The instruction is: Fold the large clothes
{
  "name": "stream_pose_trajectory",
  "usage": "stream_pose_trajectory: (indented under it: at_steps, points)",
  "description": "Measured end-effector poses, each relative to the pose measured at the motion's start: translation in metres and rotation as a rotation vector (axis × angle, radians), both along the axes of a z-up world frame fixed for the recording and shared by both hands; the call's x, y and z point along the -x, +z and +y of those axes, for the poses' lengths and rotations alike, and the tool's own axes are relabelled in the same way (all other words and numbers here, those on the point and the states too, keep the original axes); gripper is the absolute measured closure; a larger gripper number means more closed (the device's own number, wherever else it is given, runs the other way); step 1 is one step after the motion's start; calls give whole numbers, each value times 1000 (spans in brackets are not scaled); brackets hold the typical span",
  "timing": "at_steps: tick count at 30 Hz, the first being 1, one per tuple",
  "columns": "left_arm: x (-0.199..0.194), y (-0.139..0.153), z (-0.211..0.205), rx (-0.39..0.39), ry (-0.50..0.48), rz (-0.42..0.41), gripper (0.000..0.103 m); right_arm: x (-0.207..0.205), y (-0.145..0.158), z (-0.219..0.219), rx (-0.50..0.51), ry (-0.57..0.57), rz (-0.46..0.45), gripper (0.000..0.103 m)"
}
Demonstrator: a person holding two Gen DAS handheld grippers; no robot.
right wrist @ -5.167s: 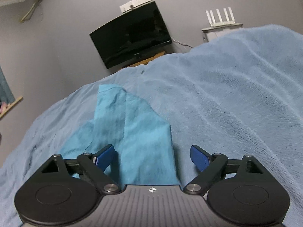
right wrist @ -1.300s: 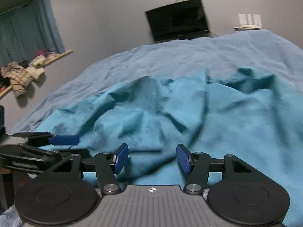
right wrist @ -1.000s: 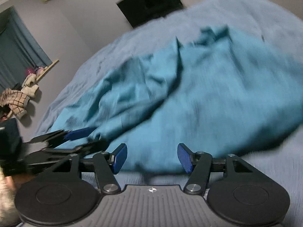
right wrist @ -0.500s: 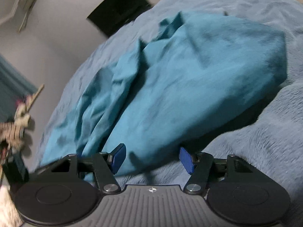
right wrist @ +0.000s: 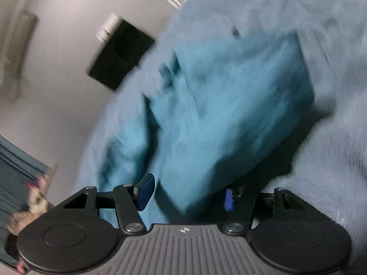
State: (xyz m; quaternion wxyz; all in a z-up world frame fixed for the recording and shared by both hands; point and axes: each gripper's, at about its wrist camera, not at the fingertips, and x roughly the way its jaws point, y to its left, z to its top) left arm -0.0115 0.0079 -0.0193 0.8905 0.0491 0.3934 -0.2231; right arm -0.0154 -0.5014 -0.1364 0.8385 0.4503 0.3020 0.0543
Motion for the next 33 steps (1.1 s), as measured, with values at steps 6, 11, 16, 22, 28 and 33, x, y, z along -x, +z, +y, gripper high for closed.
stream_pose_trajectory:
  at_steps: [6, 11, 16, 22, 28, 33]
  points:
    - [0, 0, -1, -3, -3, 4, 19, 5, -8, -5, -4, -29, 110, 37]
    - [0, 0, -1, -5, -3, 2, 19, -17, -16, -3, 14, -44, 112, 32]
    - [0, -1, -2, -14, -3, 2, 19, -24, -16, -17, 35, -133, 39, 42]
    - [-1, -2, -2, -29, -9, 5, 19, -20, 28, 4, 259, -67, -152, 83]
    - [-2, -4, -4, -38, -10, 11, 18, -4, 92, 75, 555, 136, -445, 84]
    - [7, 33, 9, 112, -97, -32, 23, 1, 105, 98, 636, 197, -495, 84]
